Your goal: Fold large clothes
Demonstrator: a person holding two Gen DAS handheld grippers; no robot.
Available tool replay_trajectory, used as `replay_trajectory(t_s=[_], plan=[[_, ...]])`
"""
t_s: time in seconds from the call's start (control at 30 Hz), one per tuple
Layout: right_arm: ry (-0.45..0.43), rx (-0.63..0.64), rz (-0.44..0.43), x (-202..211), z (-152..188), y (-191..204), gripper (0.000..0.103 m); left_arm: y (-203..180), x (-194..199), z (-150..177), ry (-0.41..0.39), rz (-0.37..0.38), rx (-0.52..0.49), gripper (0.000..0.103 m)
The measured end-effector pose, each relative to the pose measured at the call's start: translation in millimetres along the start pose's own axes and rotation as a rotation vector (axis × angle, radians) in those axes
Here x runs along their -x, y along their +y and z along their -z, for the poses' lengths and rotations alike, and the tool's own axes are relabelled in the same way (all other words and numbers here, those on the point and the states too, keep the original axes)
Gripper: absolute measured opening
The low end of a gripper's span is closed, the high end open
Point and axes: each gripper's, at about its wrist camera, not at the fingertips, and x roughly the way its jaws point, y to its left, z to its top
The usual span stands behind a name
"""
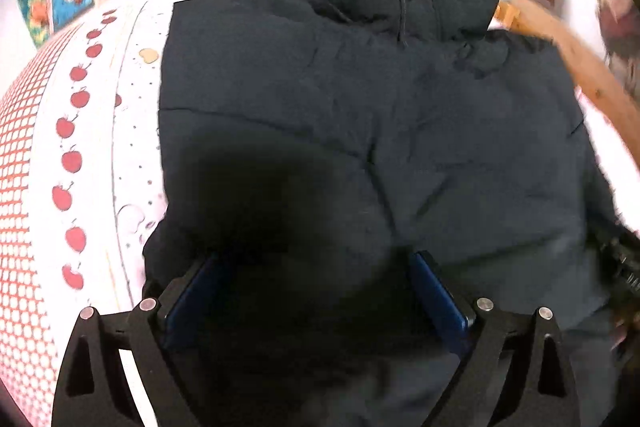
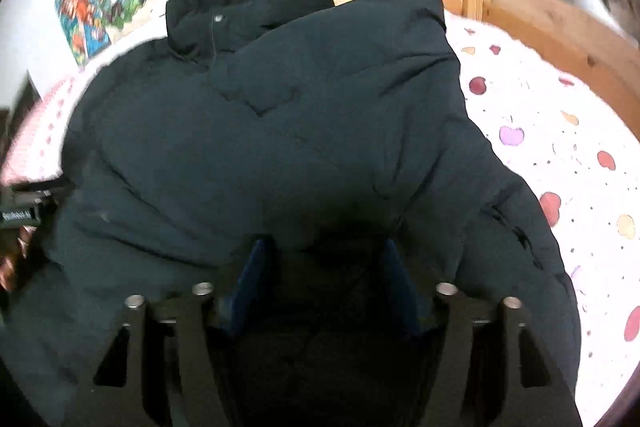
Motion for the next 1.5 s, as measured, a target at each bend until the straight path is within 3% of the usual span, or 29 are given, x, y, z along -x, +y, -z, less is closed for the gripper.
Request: replay_trajectory(t_s=[0.13, 0.33, 0.5, 0.67, 0.8, 1.0, 1.1, 1.23, 1.27, 1.3, 1.33, 1.43, 1.5], plan=[[-0.015, -0.019, -0.028, 38.3, -20.1, -2.6, 0.072, 2.7, 56.2, -18.5, -0.043, 0.055, 0.079, 0.095], [-0.08, 0.035, 0.0, 103.6, -79.6, 0.5, 0.076, -5.8, 136.7, -61.4, -0.178, 0.019, 0.048, 0.095], [-0.116, 0.106, 0.046, 122.5, -143.1, 14.9, 0.081, -6.5, 169.2, -103.8, -0.313, -0.036, -0.015, 0.095], [-0.134, 0.229, 0.11, 97.0, -204.4, 38.8, 0.081, -1.7, 134.7, -145.5, -0.367, -0.005, -0.041, 0.095], [-0.121, 0.261, 0.076, 36.4, -250.8, 58.9, 0.081, -15.2, 93.5, -185.6, -0.367, 0.043, -0.1, 0.095], [-0.078, 0.273, 0.039, -46.6, -273.6, 70.0, 0.08, -27.4, 13.3, -241.8, -0.297, 0.056, -0.179, 0.094], [-0.039, 0.323, 0.064, -84.6, -278.1, 80.8, 0.072, -29.7, -28.0, -258.8, -0.24, 0.077, -0.193, 0.081], [-0.032, 0.365, 0.128, -124.4, -285.8, 92.5, 0.065, -33.3, -63.8, -278.8, -0.207, 0.118, -0.178, 0.046], [-0.038, 0.36, 0.136, -130.9, -287.6, 93.6, 0.051, -33.1, -69.1, -282.5, -0.207, 0.142, -0.168, 0.04], [-0.045, 0.35, 0.123, -135.3, -289.3, 94.0, 0.041, -33.2, -74.8, -286.1, -0.207, 0.176, -0.156, 0.026], [-0.049, 0.336, 0.105, -138.2, -288.6, 94.9, 0.026, -33.6, -77.4, -287.7, -0.206, 0.204, -0.152, 0.01], [-0.067, 0.349, 0.086, -138.4, -284.5, 93.4, 0.007, -32.5, -73.6, -286.3, -0.255, 0.267, -0.167, 0.006], [-0.096, 0.37, 0.056, -125.3, -276.6, 92.8, 0.003, -24.5, -64.1, -280.6, -0.299, 0.32, -0.178, 0.005]])
